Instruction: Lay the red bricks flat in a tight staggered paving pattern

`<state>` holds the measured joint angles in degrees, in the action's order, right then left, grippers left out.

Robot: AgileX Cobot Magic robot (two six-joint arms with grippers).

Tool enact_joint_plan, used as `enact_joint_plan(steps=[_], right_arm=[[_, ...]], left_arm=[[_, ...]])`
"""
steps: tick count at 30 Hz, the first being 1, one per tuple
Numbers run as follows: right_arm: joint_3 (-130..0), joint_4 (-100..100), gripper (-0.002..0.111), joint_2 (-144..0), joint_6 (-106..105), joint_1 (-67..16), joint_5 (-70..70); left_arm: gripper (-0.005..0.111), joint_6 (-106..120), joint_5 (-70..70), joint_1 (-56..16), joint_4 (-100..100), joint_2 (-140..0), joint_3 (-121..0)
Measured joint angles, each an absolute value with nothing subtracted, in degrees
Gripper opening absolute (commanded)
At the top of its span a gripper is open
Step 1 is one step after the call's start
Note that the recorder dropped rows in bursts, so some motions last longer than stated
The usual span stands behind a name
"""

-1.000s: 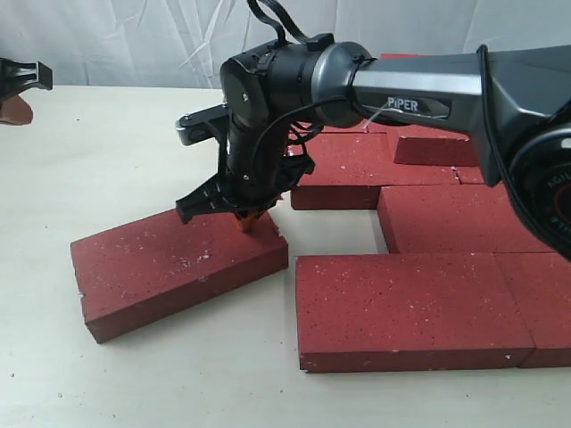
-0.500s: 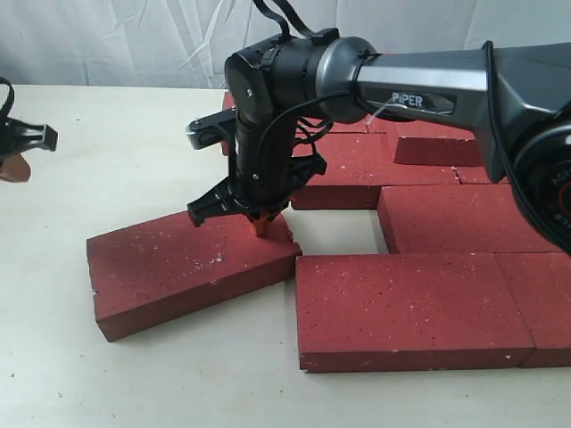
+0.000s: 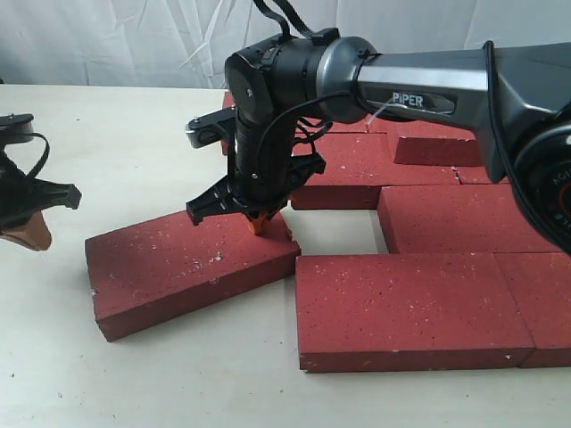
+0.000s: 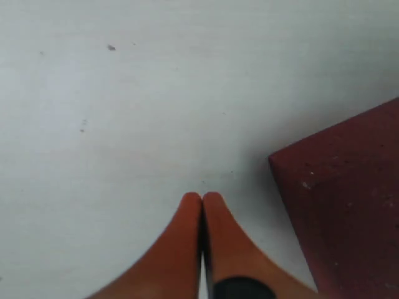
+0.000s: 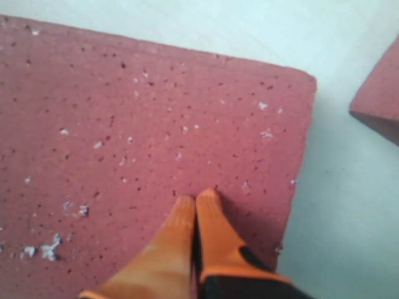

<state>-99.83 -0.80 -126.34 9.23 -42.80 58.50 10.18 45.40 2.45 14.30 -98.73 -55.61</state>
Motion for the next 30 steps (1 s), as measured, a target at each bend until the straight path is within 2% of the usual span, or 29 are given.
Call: enact_joint_plan(steps=[30], right_arm=[[-99.83,-2.14,-0.001,-126.34,9.23,-42.80,58.87]], left_arm=[[0.000,22.95,44.14,2.45,31.20,-107.10,-57.41]])
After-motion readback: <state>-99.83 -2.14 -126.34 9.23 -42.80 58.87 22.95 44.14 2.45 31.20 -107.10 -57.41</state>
